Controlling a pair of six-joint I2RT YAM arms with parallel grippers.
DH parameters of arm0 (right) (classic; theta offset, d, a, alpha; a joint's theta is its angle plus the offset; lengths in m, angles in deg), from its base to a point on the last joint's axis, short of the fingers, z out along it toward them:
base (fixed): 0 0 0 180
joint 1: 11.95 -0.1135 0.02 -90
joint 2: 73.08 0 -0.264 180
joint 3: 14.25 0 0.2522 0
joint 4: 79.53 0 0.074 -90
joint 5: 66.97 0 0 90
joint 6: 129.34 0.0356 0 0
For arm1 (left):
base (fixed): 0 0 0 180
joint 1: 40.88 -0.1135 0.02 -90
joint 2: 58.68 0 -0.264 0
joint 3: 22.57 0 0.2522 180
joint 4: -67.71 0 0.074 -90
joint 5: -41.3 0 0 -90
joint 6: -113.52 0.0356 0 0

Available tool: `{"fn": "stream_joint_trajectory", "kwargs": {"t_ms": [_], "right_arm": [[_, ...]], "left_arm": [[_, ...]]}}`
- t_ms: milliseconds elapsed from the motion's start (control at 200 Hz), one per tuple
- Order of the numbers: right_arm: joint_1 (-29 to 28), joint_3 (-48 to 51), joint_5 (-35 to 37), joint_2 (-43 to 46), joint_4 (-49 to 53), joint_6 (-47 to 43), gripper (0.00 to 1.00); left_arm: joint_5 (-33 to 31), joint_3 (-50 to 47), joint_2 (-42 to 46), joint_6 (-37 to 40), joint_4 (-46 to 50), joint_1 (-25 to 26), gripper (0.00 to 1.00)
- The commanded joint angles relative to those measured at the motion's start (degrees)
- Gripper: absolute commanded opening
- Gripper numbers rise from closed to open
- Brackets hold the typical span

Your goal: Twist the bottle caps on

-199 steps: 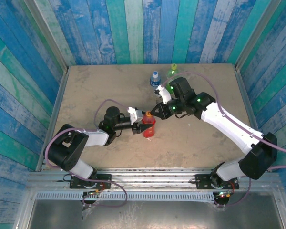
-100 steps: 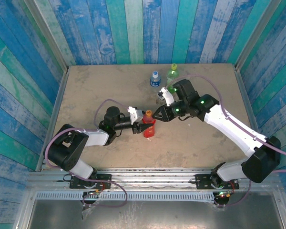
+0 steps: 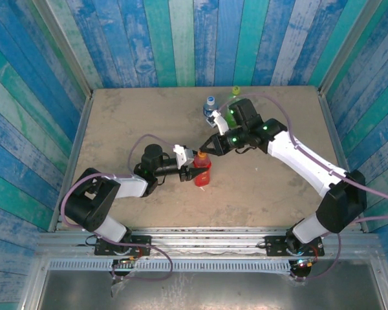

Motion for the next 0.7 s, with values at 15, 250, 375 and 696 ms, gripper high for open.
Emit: {"fn": "stream_joint_trajectory", "kwargs": {"t_ms": [15, 250, 375, 696], "right_arm": [[-0.4, 4.0, -4.8, 2.6, 2.5, 0.0, 0.16], [-1.6, 9.2, -6.9, 7.5, -0.5, 2.7, 0.11], [-1.9, 9.5, -5.0, 9.3, -1.2, 2.8, 0.11], [0.7, 4.6, -0.5, 5.9, -2.8, 2.1, 0.23]], "left_arm": [[-1.4, 0.1, -0.9, -1.1, 3.2, 0.1, 0.59], [-1.0, 0.6, -1.5, -2.6, 2.9, -0.4, 0.59], [-0.8, 0.4, -1.5, -1.4, 3.0, -0.4, 0.6], [-0.1, 0.0, -1.3, -0.5, 3.0, -0.4, 0.6]]}}
